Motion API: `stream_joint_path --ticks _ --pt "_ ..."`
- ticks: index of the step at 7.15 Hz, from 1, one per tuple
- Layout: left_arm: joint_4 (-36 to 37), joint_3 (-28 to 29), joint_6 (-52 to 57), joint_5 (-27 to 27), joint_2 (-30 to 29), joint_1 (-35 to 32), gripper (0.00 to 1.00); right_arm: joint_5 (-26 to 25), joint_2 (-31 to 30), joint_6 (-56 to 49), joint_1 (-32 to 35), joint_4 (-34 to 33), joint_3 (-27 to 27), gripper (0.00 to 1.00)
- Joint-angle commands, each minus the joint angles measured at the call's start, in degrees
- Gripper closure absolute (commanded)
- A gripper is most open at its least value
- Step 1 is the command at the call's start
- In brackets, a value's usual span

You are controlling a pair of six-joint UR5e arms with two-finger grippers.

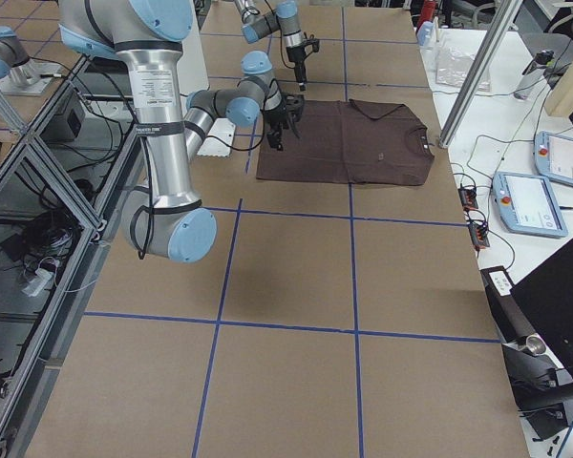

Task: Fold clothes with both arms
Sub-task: 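Lower both grippers to the hem corners nearest the robot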

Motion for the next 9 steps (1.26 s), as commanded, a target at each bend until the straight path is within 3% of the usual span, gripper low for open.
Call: stream_joint_path --ticks 1,2,3,4,6,9 --pt "-0.2 -2.8 -8.2 4.5 5.2 7.8 0.00 -6.0 -3.0 4.6 -7.3 1.8 1.3 0.00" --pt "0.0 -2.6 -10.9 6.6 5.6 10.8 0.09 -8.0 -6.4 4.9 -9.1 7.8 1.2 0.00" --pt "0.3 -2.1 -14.2 8.1 5.6 13.4 0.26 -9.1 -10.2 4.9 -9.9 11.9 1.1 0.00" --pt "0.6 -1.6 -15.5 9.3 5.6 15.0 0.34 -9.5 -11.7 4.8 -10.2 14.6 0.8 0.00" --pt "1.2 -1.4 -15.6 9.3 5.7 15.0 0.41 -9.6 -11.7 4.8 -10.2 14.6 0.9 0.00" --pt "2.2 -1.6 -15.5 9.2 5.9 14.8 0.41 -9.7 -11.7 4.8 -10.3 14.6 0.9 0.00"
